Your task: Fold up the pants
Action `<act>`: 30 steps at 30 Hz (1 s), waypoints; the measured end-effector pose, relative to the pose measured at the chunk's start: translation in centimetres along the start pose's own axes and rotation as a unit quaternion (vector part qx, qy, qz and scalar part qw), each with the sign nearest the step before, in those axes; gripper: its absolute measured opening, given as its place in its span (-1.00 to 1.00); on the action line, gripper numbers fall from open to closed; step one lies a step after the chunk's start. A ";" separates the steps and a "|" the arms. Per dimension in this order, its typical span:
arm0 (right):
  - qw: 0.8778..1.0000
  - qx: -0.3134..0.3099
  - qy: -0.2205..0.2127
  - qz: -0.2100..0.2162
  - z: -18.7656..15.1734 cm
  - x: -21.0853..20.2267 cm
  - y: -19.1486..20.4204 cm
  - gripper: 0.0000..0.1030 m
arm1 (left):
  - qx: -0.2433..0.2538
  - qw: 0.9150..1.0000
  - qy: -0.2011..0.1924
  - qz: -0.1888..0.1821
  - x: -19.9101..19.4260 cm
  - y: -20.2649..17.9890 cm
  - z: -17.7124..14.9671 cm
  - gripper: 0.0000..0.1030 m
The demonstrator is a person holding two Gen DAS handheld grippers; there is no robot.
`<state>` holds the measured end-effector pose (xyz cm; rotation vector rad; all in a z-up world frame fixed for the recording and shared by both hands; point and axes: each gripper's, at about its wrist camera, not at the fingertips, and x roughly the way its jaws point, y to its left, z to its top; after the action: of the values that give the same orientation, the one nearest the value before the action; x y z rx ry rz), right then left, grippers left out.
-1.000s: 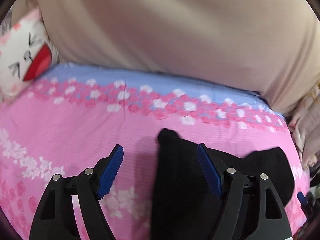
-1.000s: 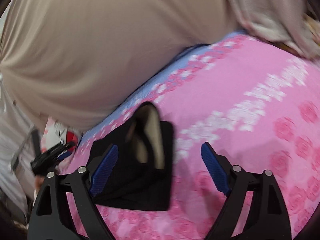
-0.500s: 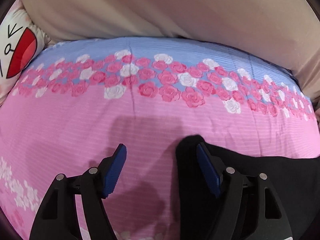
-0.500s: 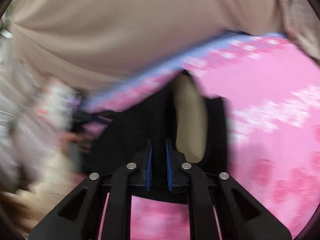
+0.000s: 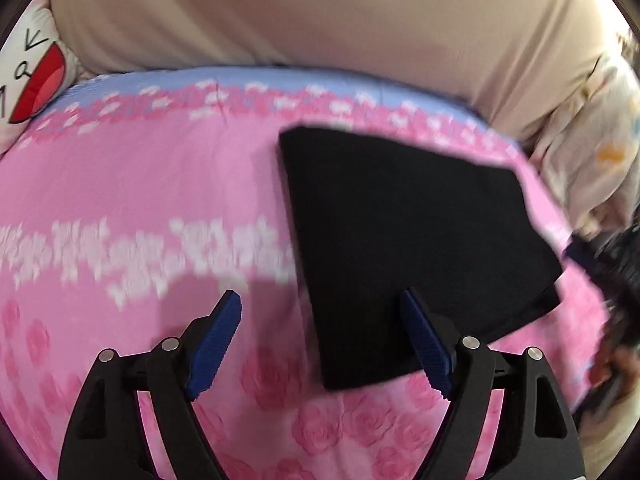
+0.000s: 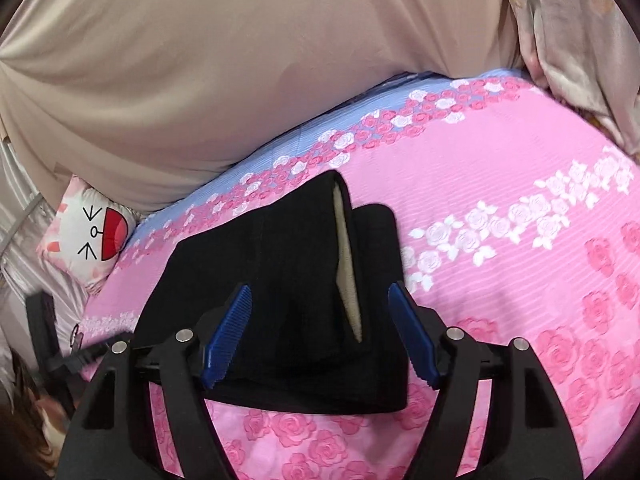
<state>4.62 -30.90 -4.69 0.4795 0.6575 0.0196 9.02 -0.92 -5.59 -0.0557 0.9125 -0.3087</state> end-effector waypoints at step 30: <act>0.995 -0.096 -0.003 0.024 6.6 3.7 11.0 -0.47 | 0.016 0.997 -0.047 0.059 -0.7 -0.9 5.0 0.50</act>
<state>12.85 -23.27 2.46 0.3087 0.6309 0.1259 12.31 -1.94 -1.84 0.0133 0.8143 -0.2100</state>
